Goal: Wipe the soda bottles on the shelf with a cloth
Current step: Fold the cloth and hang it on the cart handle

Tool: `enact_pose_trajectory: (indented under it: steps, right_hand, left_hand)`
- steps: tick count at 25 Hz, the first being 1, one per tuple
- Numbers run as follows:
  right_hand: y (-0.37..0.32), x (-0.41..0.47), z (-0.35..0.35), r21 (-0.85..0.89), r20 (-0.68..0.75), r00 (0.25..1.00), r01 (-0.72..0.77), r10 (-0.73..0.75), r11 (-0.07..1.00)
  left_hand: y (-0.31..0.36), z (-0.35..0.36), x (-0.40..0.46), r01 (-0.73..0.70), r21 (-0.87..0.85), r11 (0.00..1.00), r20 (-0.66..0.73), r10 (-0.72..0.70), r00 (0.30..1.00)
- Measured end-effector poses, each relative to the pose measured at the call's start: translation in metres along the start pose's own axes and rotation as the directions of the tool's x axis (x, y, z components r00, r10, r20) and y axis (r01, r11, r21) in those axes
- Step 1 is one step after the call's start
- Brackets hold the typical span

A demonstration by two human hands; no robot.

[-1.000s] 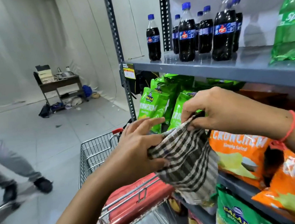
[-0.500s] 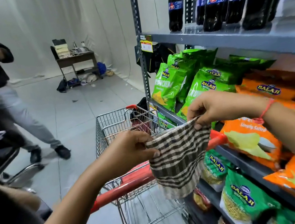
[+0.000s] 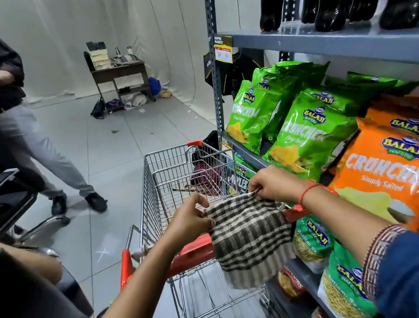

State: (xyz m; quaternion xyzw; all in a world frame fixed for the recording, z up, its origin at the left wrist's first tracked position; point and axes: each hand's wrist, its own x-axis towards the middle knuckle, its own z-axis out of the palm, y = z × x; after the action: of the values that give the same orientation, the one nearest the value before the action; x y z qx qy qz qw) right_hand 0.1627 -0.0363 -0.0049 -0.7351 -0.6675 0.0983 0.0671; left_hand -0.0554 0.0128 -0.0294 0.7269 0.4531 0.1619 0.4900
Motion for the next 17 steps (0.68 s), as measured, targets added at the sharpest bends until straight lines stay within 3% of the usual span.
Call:
enact_pose_trajectory:
  steps: [7,9,11,12,14,15,17]
  right_hand:
    - [0.002,-0.007,0.030,-0.032,-0.056,0.998,-0.018,0.016,0.999]
    - [0.001,-0.009,0.030,-0.026,-0.075,0.997,0.022,-0.024,0.999]
    - [0.005,-0.013,0.017,0.010,-0.092,0.995,0.049,-0.048,0.999]
    - [0.007,-0.018,0.008,0.042,-0.045,0.998,0.052,-0.050,0.998]
    - [0.010,-0.027,-0.001,0.011,0.181,0.982,0.057,-0.058,0.998]
    - [0.011,-0.030,-0.001,-0.091,0.281,0.958,0.084,-0.056,0.992]
    - [0.012,-0.034,0.008,-0.286,0.316,0.948,0.141,-0.045,0.948]
  left_hand:
    - [-0.005,0.017,0.008,0.043,0.221,0.974,-0.052,-0.033,0.998]
    - [-0.003,0.015,0.002,-0.006,0.412,0.911,-0.083,0.043,0.996]
    - [-0.001,0.008,-0.007,-0.091,0.449,0.889,-0.056,0.129,0.990]
    - [0.001,0.004,-0.014,-0.119,0.427,0.896,0.012,0.126,0.992]
    - [0.005,0.005,-0.026,-0.159,0.469,0.869,0.184,0.080,0.980]
    - [0.004,0.010,-0.028,-0.174,0.537,0.825,0.231,0.055,0.971]
    - [0.004,0.021,-0.028,-0.178,0.649,0.740,0.229,0.033,0.973]
